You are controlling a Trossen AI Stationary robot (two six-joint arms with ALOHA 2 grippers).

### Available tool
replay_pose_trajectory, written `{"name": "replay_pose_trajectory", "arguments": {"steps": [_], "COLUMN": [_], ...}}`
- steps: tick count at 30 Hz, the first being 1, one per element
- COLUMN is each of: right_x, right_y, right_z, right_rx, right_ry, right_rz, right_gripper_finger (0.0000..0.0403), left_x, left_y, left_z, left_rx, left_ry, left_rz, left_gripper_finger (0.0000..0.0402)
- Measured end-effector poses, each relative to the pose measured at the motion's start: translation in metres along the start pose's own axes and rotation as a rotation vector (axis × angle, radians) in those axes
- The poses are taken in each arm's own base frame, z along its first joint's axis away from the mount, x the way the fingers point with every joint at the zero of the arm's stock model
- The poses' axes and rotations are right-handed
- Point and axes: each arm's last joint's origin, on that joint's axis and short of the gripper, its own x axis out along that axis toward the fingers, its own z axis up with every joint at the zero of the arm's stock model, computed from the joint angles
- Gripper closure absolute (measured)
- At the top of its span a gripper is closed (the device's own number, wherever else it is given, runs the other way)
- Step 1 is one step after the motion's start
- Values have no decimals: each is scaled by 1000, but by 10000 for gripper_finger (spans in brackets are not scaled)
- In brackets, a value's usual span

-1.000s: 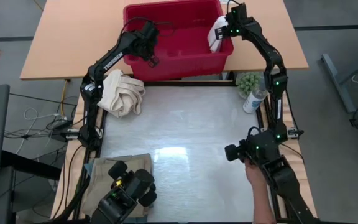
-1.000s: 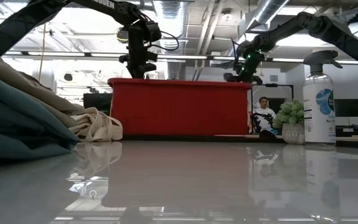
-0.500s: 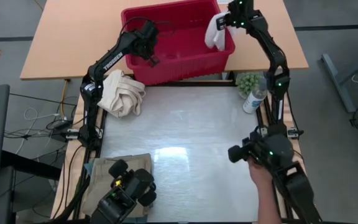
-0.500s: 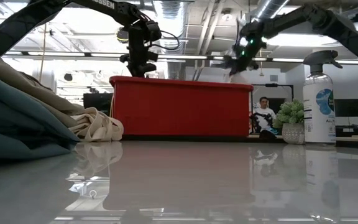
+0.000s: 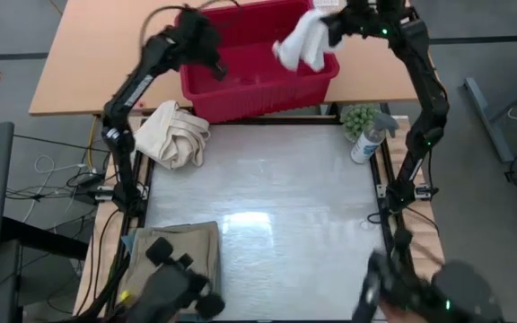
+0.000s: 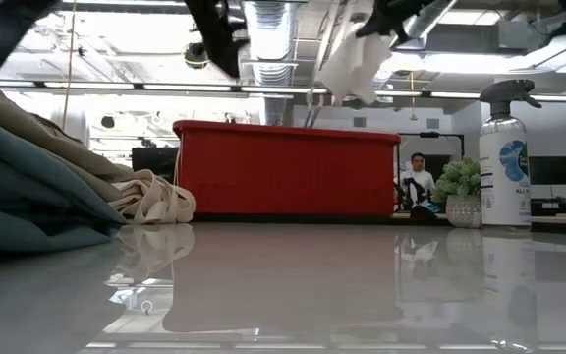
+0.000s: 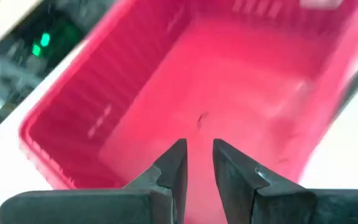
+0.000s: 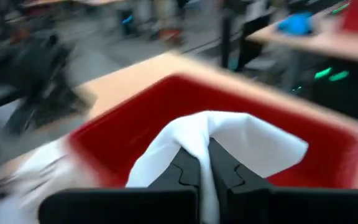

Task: Fold Laundry from Bin
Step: Put the white underwear in the center of the table

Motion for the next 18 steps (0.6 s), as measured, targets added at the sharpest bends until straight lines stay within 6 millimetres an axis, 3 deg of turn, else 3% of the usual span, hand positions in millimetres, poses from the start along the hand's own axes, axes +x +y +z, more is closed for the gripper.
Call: {"name": "replay_pose_trajectory", "arguments": {"steps": [4,9,14,18], "right_x": [-10,-17,-14,-13], "right_y": [41,106,167,204], "right_z": [-13,-38,-58,-73], "right_rx": [34,-90,-168,-192], "right_ry": [195,464,511,572], "right_rz": [155,409,752,878], "right_gripper_finger": [378,378,378,378], "left_x": [-55,-115,-152,-181], "left_y": [7,8,-4,-22], "left_z": [8,8,6,4], "left_rx": [-50,-94,-147,-162], "left_ry": [-163,-352,-404,-393], "left_rz": [-141,-525,-852,-980], "left_gripper_finger": [333,333,333,333]}}
